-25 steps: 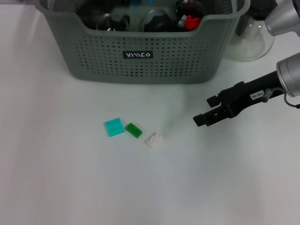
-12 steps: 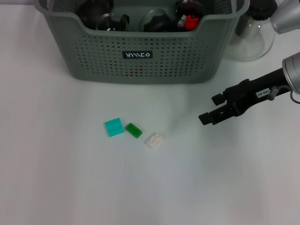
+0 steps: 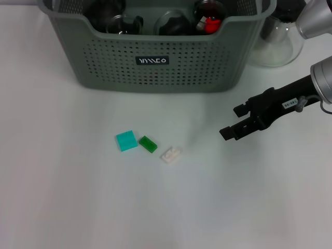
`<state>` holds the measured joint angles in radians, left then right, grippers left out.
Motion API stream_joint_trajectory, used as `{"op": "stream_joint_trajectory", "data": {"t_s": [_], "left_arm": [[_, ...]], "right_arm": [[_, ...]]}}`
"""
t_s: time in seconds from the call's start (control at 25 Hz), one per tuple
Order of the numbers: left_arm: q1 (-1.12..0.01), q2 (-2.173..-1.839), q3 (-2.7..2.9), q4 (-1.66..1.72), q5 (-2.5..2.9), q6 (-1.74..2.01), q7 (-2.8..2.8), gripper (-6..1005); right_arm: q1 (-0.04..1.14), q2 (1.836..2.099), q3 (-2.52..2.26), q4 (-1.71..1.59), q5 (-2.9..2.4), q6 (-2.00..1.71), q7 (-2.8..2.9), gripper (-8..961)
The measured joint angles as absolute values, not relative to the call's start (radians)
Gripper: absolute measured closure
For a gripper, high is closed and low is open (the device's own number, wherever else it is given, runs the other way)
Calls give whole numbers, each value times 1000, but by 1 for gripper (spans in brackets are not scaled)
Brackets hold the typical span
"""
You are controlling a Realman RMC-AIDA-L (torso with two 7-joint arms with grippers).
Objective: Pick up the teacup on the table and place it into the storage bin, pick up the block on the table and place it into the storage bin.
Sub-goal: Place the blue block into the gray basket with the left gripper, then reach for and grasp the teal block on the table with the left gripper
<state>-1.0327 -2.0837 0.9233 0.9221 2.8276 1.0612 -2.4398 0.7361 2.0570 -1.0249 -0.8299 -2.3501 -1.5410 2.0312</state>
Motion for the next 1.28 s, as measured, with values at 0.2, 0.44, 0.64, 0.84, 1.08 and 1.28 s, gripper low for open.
{"op": "stream_joint_trajectory", "data": {"t_s": [0.2, 0.44, 0.64, 0.84, 1.08, 1.28], "left_arm": [[-1028, -2099, 943, 926, 2827, 1047, -2438, 545], [-1022, -2110, 950, 958, 2828, 1051, -2433, 537], [-956, -2116, 952, 1142, 2760, 1131, -2418, 344], [-868, -2109, 933, 1311, 2499, 1329, -2294, 141], [-755, -2078, 903, 1443, 2110, 1793, -2106, 147], [-711, -2103, 967, 1463, 2176, 1930, -2072, 148]], "right_arm": [[735, 2057, -1033, -830, -2350, -1535, 2024, 9], [733, 2057, -1033, -830, -2351, -1538, 2020, 9], [729, 2056, -1032, -830, -2353, -1538, 2012, 9], [726, 2056, -1032, -830, -2353, -1535, 2009, 9], [724, 2056, -1032, -826, -2353, -1536, 2009, 8], [724, 2056, -1027, -820, -2368, -1534, 2011, 8]]}}
